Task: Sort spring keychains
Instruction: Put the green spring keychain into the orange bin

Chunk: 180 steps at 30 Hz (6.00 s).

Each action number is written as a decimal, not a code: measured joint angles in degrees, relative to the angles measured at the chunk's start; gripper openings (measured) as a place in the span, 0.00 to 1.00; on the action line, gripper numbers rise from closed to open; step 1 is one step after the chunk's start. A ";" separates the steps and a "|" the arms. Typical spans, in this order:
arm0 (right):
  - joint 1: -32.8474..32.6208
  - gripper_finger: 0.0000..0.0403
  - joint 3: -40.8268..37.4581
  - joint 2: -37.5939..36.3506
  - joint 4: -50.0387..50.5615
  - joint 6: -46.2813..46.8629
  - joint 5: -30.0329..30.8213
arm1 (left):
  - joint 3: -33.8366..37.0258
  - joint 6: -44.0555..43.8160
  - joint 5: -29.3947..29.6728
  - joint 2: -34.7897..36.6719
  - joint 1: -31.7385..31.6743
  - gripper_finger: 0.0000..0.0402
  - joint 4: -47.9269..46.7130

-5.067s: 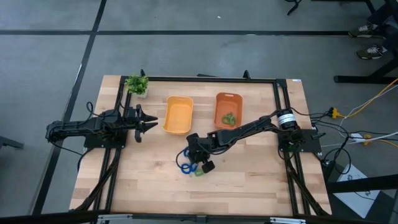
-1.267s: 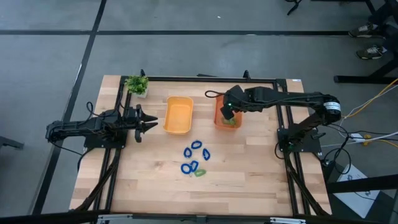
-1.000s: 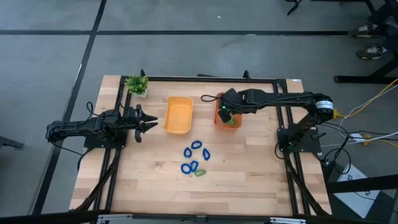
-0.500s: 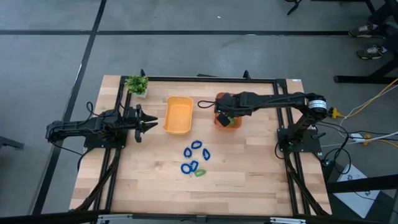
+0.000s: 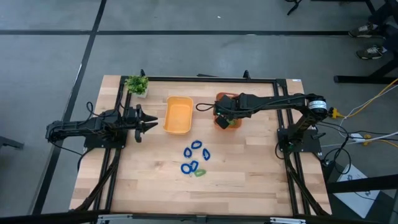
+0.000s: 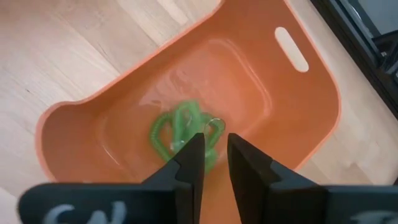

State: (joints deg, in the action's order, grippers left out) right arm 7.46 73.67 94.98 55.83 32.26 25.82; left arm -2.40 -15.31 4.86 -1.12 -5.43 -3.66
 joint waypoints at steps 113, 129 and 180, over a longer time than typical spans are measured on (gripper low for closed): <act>-25.22 0.27 2.91 19.06 -37.85 -28.49 -31.41 | -0.02 0.00 -0.01 0.01 0.00 0.31 0.00; -24.26 0.27 2.86 20.39 -39.69 -29.98 -31.41 | -0.02 0.00 0.00 0.02 0.00 0.31 0.00; -24.26 0.03 14.19 23.46 -17.23 -23.62 -30.10 | 0.00 0.00 0.00 0.00 0.00 0.31 0.00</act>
State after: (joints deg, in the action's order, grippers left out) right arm -16.80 87.85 118.44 38.61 8.64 -4.28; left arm -2.39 -15.31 4.86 -1.12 -5.43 -3.66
